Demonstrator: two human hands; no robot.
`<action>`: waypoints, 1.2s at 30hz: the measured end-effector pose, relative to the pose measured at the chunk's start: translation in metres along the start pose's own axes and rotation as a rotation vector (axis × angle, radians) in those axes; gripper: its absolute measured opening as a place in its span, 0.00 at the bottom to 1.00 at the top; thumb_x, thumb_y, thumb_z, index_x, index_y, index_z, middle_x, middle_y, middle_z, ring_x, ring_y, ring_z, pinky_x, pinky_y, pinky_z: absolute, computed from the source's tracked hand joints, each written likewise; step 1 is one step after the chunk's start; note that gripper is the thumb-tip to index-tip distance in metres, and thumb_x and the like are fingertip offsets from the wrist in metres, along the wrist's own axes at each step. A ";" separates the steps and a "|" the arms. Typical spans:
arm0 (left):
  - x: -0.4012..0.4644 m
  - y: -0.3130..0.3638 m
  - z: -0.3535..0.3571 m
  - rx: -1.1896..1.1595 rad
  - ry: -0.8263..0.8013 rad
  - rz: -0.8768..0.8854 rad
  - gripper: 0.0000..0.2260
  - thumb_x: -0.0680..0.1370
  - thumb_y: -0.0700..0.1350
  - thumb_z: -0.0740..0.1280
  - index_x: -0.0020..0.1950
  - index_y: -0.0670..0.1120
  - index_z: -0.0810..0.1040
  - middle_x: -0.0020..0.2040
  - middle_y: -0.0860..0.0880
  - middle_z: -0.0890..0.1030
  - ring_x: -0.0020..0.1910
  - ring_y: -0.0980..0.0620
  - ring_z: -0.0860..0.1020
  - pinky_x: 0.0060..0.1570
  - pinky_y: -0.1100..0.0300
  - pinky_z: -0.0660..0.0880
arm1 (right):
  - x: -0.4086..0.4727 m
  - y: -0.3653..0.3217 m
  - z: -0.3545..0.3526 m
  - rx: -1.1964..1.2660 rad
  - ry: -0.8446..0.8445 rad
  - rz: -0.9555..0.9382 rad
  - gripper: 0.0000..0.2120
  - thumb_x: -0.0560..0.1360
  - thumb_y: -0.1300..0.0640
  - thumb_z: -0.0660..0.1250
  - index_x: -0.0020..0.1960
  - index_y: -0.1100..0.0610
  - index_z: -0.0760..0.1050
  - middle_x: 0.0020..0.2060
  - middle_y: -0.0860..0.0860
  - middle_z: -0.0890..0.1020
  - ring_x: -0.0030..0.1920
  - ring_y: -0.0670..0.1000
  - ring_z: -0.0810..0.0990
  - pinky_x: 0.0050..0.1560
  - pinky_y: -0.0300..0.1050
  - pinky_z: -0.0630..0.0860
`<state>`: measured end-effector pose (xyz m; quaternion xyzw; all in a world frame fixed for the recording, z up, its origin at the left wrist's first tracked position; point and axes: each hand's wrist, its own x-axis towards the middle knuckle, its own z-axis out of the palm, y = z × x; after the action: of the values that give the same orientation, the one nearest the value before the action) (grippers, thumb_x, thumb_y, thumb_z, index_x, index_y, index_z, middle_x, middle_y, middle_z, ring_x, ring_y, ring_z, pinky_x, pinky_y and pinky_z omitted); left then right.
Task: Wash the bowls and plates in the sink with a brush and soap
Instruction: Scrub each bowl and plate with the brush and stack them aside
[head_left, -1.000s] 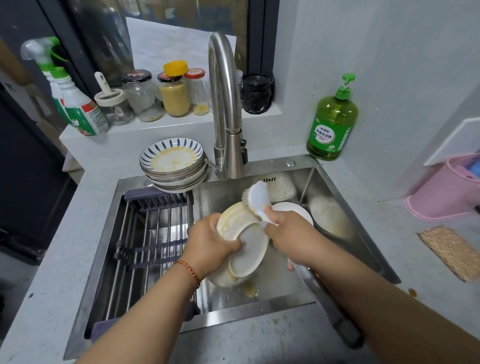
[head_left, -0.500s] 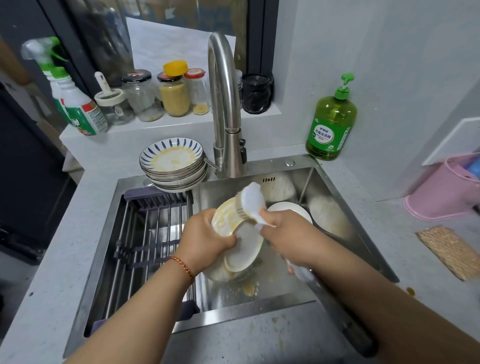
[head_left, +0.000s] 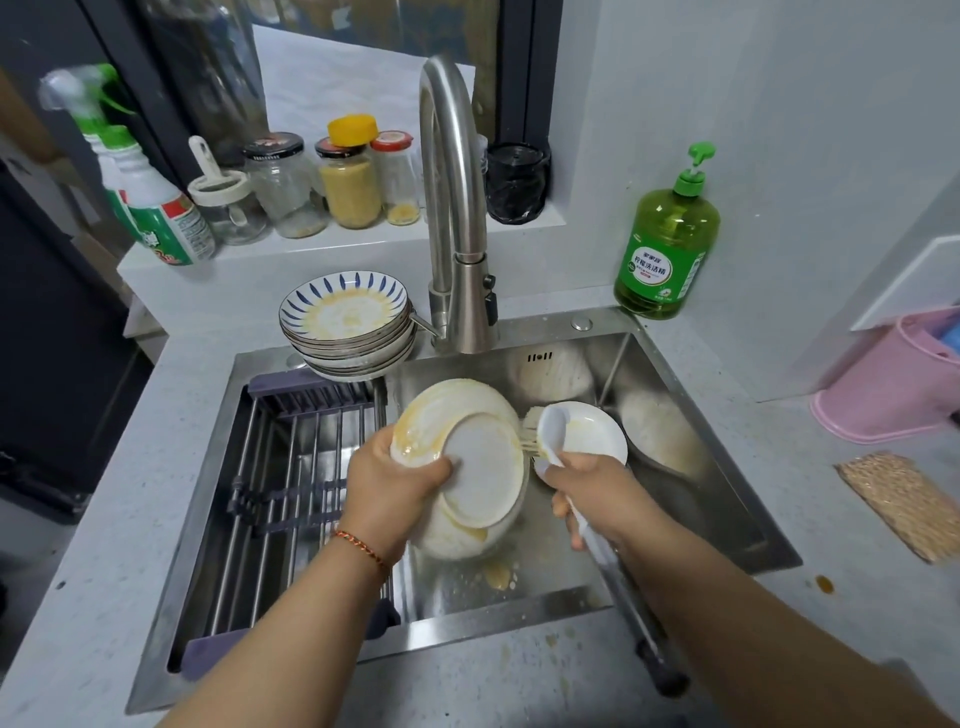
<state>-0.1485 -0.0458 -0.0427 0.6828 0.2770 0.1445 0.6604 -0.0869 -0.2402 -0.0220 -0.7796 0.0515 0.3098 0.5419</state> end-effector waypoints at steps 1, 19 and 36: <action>-0.001 -0.003 0.002 -0.056 0.028 -0.030 0.15 0.64 0.34 0.79 0.46 0.46 0.80 0.44 0.46 0.84 0.43 0.46 0.82 0.44 0.52 0.80 | 0.000 0.005 0.003 0.040 0.046 -0.006 0.12 0.76 0.53 0.68 0.53 0.62 0.77 0.30 0.54 0.77 0.17 0.50 0.69 0.21 0.37 0.68; 0.019 0.021 -0.008 0.015 -0.477 -0.262 0.26 0.58 0.34 0.77 0.55 0.36 0.78 0.49 0.37 0.84 0.45 0.40 0.83 0.45 0.46 0.81 | 0.017 -0.022 -0.023 -0.409 -0.035 -0.242 0.20 0.67 0.54 0.77 0.55 0.52 0.74 0.42 0.50 0.80 0.30 0.49 0.77 0.21 0.38 0.71; 0.016 0.025 0.012 0.806 -0.309 0.214 0.13 0.60 0.46 0.75 0.39 0.48 0.76 0.36 0.50 0.79 0.39 0.47 0.78 0.35 0.58 0.73 | -0.004 -0.021 0.001 -0.532 -0.122 -0.192 0.23 0.81 0.53 0.54 0.75 0.51 0.56 0.36 0.53 0.76 0.19 0.45 0.71 0.23 0.39 0.70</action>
<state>-0.1247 -0.0459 -0.0213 0.9242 0.1370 -0.0115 0.3563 -0.0819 -0.2317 -0.0031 -0.8755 -0.1383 0.3061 0.3474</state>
